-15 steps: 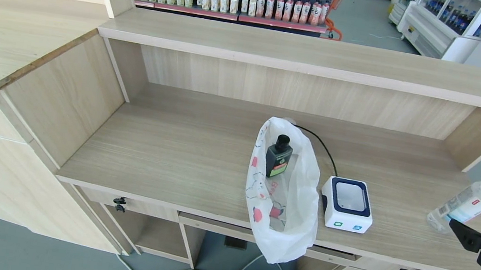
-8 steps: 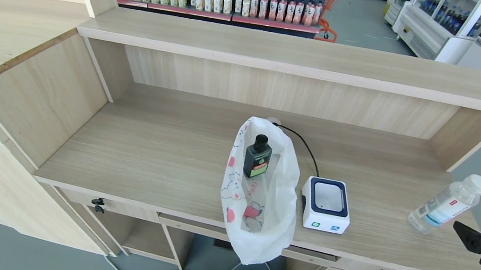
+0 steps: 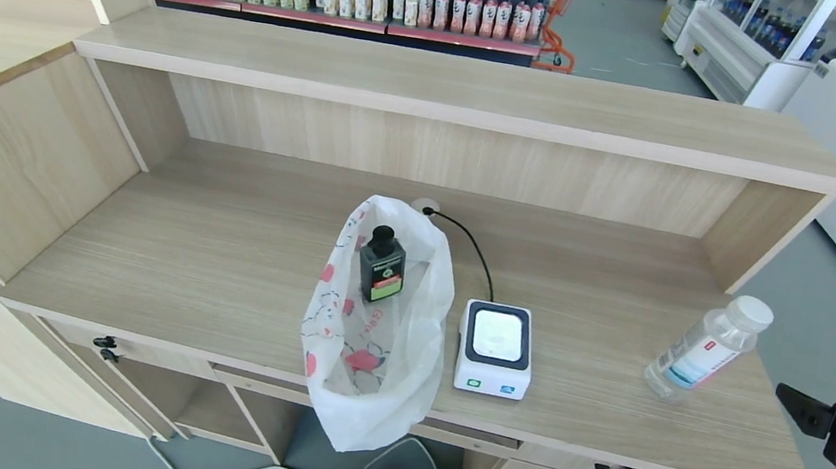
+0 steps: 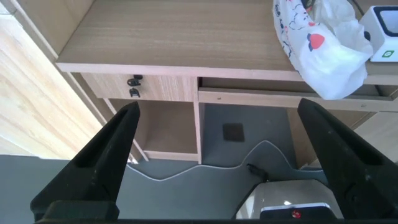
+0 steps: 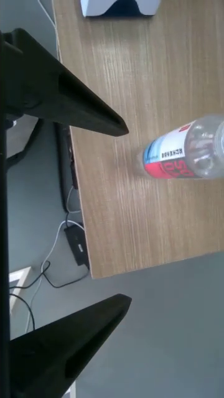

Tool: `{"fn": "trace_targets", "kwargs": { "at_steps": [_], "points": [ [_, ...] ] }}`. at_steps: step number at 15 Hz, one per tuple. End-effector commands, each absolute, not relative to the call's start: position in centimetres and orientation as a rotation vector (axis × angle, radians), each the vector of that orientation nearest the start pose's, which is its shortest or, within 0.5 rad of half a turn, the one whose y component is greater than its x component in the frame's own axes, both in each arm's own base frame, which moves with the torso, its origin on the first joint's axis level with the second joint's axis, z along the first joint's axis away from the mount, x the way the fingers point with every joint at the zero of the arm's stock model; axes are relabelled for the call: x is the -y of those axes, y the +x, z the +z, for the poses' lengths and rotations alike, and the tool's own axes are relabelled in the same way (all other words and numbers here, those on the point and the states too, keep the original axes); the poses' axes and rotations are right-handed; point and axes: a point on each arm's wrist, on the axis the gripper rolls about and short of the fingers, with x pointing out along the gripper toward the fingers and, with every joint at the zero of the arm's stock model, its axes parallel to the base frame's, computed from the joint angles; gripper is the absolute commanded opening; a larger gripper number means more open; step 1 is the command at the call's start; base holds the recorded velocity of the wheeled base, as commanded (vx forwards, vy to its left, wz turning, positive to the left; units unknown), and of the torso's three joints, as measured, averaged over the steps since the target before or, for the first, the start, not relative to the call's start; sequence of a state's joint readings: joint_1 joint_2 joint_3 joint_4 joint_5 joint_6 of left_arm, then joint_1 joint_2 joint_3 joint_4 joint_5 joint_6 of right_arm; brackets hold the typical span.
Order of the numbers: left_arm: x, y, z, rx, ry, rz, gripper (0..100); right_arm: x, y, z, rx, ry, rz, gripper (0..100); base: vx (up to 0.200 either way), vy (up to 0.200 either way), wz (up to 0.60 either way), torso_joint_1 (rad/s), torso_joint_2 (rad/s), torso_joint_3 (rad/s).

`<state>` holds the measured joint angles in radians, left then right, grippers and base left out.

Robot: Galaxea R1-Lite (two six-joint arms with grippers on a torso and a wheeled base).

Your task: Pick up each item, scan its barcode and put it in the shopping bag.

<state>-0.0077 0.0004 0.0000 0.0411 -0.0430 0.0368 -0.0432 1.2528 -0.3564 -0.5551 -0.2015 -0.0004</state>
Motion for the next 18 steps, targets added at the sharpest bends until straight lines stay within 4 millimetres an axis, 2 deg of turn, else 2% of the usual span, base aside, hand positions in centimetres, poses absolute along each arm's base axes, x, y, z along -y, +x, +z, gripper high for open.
{"fn": "trace_targets", "kwargs": {
  "at_steps": [1, 6, 11, 18],
  "points": [
    [0.1, -2.3, 7.1, -0.041, 0.035, -0.051, 100, 1.2, 17.2, 15.8, -0.362, -0.026, -0.229, 100, 0.0, -0.2, 0.0, 0.002, 0.0, 0.002],
    [0.1, -2.3, 7.1, -0.041, 0.035, -0.051, 100, 0.8, 16.6, 14.5, -0.408, 0.001, -0.117, 100, 0.0, -0.2, 0.0, 0.003, 0.0, 0.005],
    [0.1, -2.3, 7.1, -0.041, 0.033, -0.051, 100, -1.4, 15.8, 14.4, -0.405, 0.008, 0.189, 100, 0.0, 0.0, 0.0, 0.0, 0.0, 0.0],
    [0.1, -2.3, 7.1, -0.041, 0.033, -0.051, 100, -2.1, 16.3, 14.3, -0.375, -0.07, 0.238, 100, 0.0, 0.0, 0.0, 0.0, 0.0, 0.0]
  ]
}}
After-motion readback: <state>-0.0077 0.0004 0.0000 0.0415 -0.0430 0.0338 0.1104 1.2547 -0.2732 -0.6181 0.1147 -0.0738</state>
